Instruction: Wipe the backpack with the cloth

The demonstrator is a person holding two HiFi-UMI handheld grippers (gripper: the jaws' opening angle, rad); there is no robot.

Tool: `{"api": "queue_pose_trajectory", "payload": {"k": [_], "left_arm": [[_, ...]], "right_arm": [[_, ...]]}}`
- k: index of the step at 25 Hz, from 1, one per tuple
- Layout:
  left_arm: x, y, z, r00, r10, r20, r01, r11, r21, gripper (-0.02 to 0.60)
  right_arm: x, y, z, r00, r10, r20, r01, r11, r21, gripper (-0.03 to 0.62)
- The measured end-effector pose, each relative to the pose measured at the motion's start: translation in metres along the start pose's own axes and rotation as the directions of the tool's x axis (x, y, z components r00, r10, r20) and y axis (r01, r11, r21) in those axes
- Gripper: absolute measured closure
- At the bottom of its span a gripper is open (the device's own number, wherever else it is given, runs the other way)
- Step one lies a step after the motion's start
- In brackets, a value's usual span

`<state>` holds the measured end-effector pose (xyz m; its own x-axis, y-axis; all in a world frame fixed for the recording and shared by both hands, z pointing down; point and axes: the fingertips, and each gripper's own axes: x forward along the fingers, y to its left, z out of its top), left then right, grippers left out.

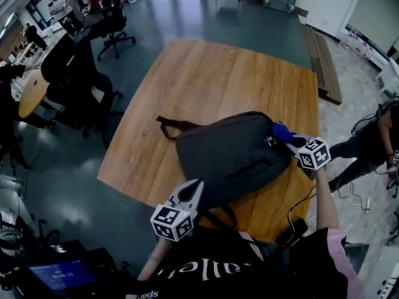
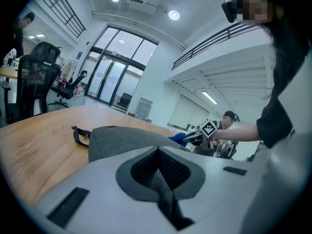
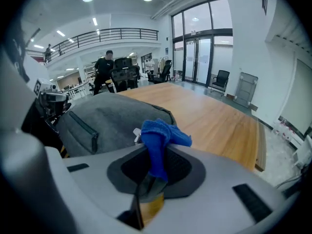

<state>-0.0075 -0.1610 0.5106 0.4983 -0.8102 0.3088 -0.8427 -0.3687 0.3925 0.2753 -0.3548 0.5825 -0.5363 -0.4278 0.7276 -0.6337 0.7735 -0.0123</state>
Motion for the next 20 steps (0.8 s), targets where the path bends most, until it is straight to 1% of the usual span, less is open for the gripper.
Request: {"api": "queue_pose_trajectory", "payload": {"k": [4, 8, 15, 18, 20], "left_arm": [[0.002, -0.006, -0.003, 0.999, -0.041, -0.010, 0.042, 0.999, 0.013, 0.583], [0.000, -0.011, -0.003, 0.996, -0.084, -0.019, 0.084, 0.996, 0.028, 0.583], [-0.014, -0.006, -0.003, 0.992, -0.123, -0.032, 0.125, 0.991, 0.040, 0.583], [-0.021, -0.003, -0.003, 0.989, -0.145, -0.040, 0.146, 0.988, 0.047, 0.583], [-0.025, 0.000, -0.004, 0.986, -0.159, -0.045, 0.161, 0.986, 0.051, 0.583]], "right_arm": [[-0.028, 0.020, -0.020, 1.000, -0.006, 0.011, 0.005, 0.998, 0.061, 0.528], [-0.053, 0.037, -0.039, 0.999, -0.035, 0.030, 0.030, 0.988, 0.154, 0.528], [-0.083, 0.075, -0.074, 0.994, -0.095, 0.055, 0.073, 0.949, 0.306, 0.528], [-0.092, 0.089, -0.078, 0.988, -0.134, 0.082, 0.094, 0.924, 0.371, 0.528], [-0.098, 0.098, -0.074, 0.981, -0.163, 0.106, 0.109, 0.914, 0.391, 0.528]]}}
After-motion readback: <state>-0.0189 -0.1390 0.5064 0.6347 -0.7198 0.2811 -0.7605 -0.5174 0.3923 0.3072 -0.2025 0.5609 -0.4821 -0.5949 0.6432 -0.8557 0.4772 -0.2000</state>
